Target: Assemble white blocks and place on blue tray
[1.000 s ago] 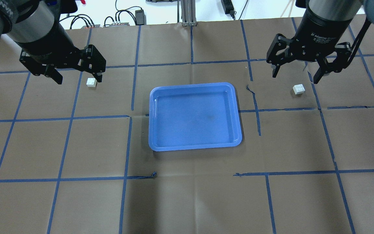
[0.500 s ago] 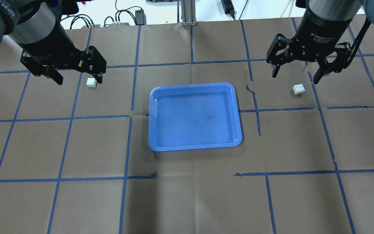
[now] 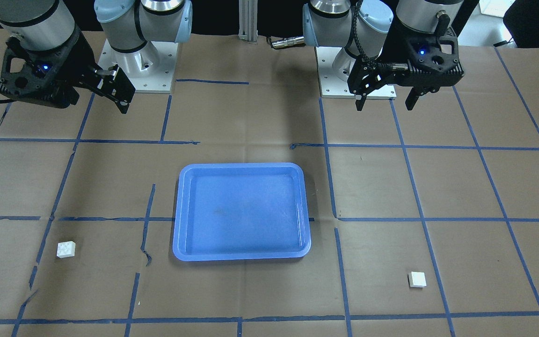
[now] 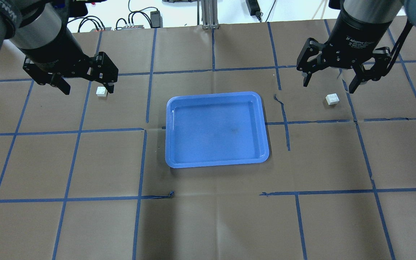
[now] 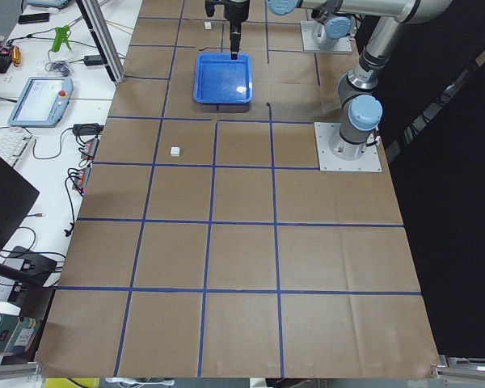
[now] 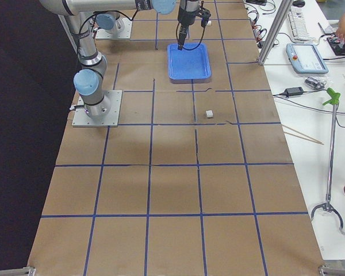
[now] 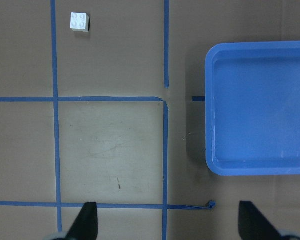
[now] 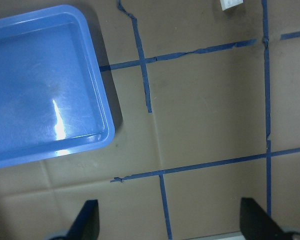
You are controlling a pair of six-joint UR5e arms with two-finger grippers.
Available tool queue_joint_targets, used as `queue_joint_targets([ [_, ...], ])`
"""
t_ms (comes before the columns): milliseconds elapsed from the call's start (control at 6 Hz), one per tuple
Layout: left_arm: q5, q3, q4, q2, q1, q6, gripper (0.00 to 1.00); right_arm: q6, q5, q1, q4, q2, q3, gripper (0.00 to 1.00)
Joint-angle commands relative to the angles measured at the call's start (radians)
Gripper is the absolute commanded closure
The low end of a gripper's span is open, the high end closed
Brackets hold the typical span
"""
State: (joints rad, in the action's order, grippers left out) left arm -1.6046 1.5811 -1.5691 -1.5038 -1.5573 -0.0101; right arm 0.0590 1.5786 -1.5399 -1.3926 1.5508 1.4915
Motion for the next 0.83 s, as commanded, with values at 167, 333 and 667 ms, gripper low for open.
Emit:
queue_joint_targets([
  [167, 0.002, -0.003, 0.049, -0.102, 0.135, 0.134, 0.01, -0.458, 0.003, 0.026, -0.013, -0.011, 0.000, 0.00],
  [333, 0.002, -0.010, 0.113, -0.201, 0.164, 0.139, 0.01, -0.673, -0.002, 0.079, -0.025, -0.026, 0.001, 0.00],
  [667, 0.003, -0.001, 0.309, -0.373, 0.218, 0.294, 0.01, -1.160, -0.009, 0.186, -0.086, -0.076, 0.001, 0.00],
])
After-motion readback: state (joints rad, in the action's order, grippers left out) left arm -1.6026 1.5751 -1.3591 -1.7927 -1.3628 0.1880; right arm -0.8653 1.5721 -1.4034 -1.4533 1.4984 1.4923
